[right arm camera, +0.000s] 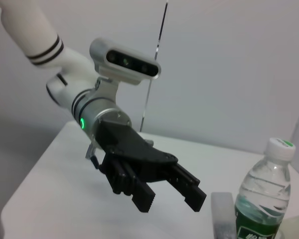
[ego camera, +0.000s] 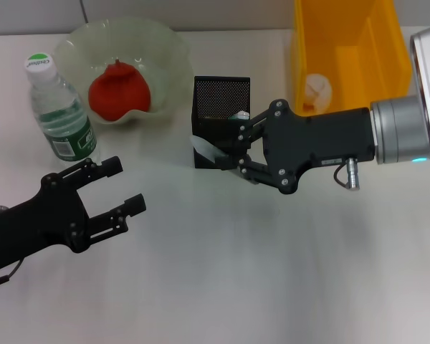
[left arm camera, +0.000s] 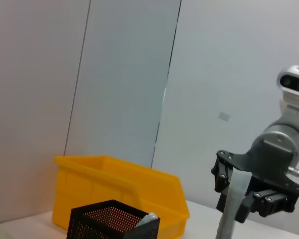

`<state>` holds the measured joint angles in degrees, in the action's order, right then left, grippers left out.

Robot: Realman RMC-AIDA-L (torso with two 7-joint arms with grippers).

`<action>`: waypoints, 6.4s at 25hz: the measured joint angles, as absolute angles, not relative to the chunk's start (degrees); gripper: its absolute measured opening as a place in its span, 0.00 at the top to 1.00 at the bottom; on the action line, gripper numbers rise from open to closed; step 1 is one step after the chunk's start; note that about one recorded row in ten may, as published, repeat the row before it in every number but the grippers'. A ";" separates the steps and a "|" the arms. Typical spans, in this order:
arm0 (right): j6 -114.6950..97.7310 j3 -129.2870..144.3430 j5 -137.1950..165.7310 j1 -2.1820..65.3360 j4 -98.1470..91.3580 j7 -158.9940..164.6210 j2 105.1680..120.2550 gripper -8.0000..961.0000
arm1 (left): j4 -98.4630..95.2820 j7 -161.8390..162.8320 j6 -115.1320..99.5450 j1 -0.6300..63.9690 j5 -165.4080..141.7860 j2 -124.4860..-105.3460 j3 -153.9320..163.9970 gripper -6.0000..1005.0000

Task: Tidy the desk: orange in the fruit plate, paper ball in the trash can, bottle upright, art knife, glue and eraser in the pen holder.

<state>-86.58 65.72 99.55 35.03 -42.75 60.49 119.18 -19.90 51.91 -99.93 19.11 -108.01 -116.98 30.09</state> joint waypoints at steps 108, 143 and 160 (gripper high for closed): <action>-67.09 57.39 72.66 45.28 -9.15 51.83 119.88 0.87 | -18.81 48.95 -103.99 21.51 -106.61 -118.47 30.32 0.23; -69.37 56.81 72.33 44.44 -8.24 45.77 119.88 0.57 | -18.81 48.33 -104.41 21.53 -106.61 -118.29 30.11 0.23; -79.00 57.18 71.55 38.70 -13.17 53.59 119.41 0.29 | -18.64 50.34 -101.73 21.86 -106.83 -118.37 30.44 0.23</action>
